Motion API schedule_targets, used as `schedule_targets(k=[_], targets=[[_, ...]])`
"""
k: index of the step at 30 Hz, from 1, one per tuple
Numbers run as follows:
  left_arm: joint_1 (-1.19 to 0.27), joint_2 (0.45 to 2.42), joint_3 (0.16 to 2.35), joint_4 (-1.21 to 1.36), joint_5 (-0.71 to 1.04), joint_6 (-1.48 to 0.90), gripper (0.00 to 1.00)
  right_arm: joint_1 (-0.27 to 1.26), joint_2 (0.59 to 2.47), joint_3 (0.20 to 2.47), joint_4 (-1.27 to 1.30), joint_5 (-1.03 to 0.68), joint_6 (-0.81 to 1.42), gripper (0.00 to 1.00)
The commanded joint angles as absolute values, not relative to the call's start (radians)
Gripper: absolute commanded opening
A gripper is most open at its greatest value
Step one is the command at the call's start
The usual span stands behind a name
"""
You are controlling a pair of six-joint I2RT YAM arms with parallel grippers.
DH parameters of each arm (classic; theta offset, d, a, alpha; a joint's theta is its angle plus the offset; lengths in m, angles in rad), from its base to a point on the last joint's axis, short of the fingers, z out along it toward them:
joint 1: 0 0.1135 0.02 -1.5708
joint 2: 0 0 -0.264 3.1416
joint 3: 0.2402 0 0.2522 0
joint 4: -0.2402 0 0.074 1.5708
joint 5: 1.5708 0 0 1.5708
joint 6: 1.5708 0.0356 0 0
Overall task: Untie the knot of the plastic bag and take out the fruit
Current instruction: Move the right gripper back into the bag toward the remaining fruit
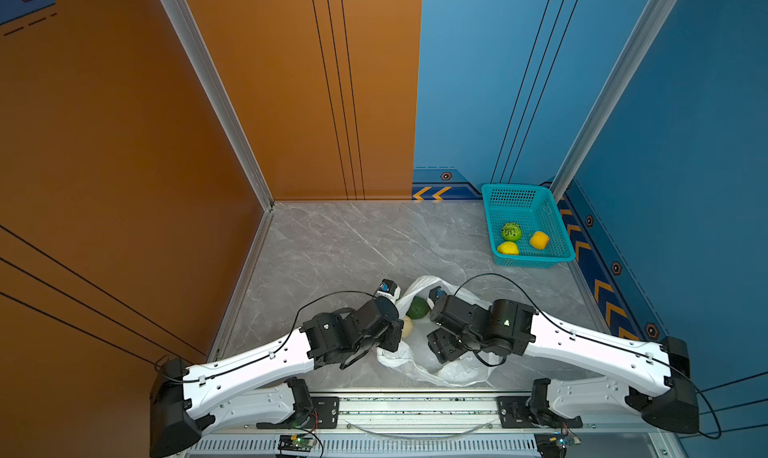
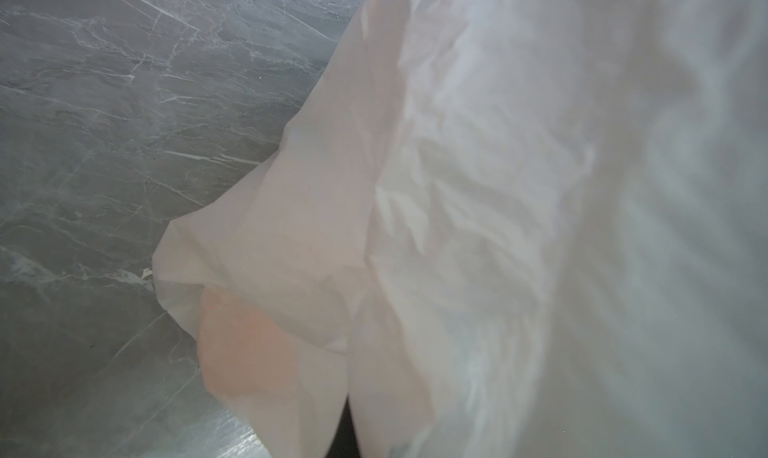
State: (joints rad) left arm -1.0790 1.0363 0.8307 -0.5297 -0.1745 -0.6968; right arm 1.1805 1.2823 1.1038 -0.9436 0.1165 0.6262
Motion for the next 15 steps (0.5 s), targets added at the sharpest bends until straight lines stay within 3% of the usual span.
schedule_targets(k=[1,10,15], targets=[[-1.071,1.018,0.862,-0.520,-0.178,-0.688,0.00,1.198,1.343,1.081,-0.871,0.190,0.633,0.79],[-1.071,1.004,0.860,-0.509,-0.174,-0.693,0.00,1.200,1.500,1.072,-0.787,0.265,0.659,0.78],[-1.071,0.994,0.848,-0.497,-0.163,-0.693,0.00,1.119,1.546,1.027,-0.682,0.237,0.652,0.79]])
